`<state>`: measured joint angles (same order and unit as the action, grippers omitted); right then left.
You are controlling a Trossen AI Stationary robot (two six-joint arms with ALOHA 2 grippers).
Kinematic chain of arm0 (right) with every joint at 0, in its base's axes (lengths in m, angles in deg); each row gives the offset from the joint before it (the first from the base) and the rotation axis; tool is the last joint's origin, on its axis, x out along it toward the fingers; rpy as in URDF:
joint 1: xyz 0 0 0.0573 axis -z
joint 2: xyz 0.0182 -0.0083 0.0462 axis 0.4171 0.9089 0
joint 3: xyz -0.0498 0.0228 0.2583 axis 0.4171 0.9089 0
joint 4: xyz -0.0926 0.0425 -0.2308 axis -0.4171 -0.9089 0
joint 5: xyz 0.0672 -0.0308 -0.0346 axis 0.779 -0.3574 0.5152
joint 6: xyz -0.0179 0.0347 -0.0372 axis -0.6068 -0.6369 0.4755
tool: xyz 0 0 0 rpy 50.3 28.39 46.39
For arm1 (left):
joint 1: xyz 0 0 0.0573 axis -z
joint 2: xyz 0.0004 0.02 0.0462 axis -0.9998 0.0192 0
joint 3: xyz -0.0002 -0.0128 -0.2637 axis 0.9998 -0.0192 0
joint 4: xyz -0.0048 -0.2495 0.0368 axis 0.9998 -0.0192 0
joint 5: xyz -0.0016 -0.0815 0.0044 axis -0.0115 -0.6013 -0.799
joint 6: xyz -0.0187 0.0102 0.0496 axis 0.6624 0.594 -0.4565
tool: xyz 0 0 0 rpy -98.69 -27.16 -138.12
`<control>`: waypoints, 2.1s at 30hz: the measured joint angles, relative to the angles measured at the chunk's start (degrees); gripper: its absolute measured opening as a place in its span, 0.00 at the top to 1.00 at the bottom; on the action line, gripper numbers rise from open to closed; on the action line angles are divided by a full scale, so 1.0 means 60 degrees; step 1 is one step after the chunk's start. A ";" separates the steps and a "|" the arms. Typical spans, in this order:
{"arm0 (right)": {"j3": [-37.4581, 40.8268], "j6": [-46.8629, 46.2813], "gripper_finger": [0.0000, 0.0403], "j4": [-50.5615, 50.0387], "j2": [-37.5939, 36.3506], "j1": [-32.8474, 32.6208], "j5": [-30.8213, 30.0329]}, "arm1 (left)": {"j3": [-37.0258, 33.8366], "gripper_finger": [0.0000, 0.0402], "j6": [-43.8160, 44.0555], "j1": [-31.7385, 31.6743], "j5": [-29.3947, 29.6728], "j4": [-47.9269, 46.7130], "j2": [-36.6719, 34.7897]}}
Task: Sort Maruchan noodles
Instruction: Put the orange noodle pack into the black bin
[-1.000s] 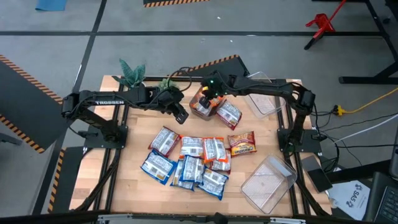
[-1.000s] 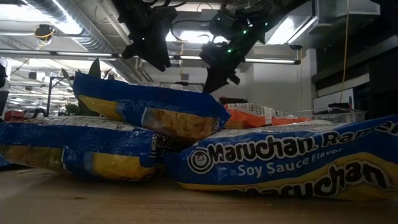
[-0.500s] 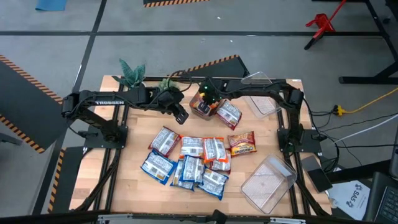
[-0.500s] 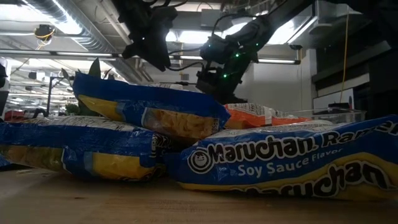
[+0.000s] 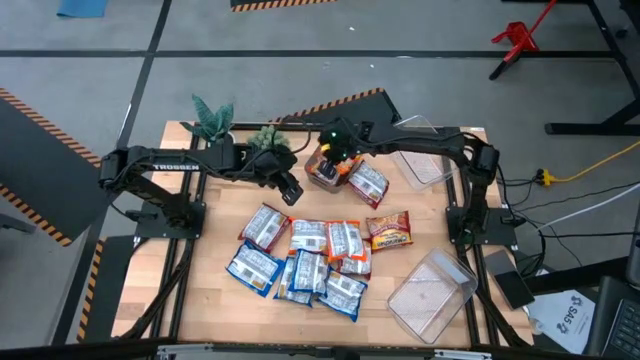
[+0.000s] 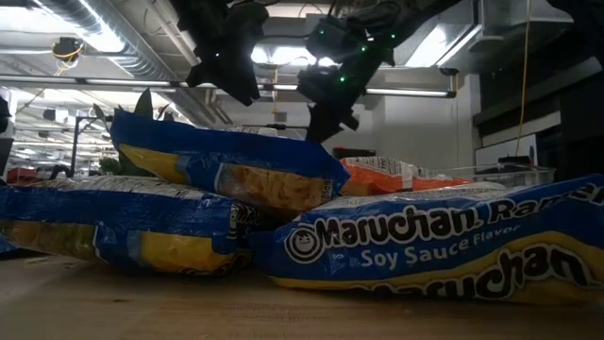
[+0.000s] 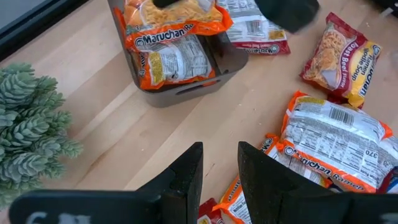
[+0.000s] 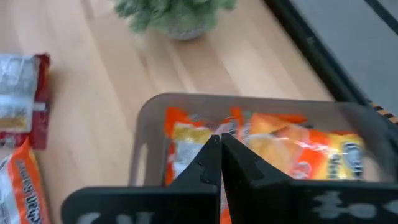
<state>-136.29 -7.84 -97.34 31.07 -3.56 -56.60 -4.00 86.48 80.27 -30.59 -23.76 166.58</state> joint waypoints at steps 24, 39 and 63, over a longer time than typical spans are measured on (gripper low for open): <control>0.0226 -0.0013 1.00 0.0011 0.1365 -0.0263 0.0692 | 0.0000 0.77 0.0197 0.0100 -0.0004 0.0000 0.0004; 0.0211 0.0198 1.00 -0.1644 -0.0229 0.0086 -0.1325 | 0.0000 0.77 0.0007 0.0100 0.0000 0.0004 0.0004; 0.0208 -0.0068 1.00 -0.1839 -0.0046 0.0542 -0.2437 | 0.0004 0.77 0.0175 0.0574 0.0000 0.0000 0.0004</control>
<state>-135.04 -8.25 -108.37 30.79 -0.31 -71.23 -3.98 87.53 83.72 -30.59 -23.76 166.60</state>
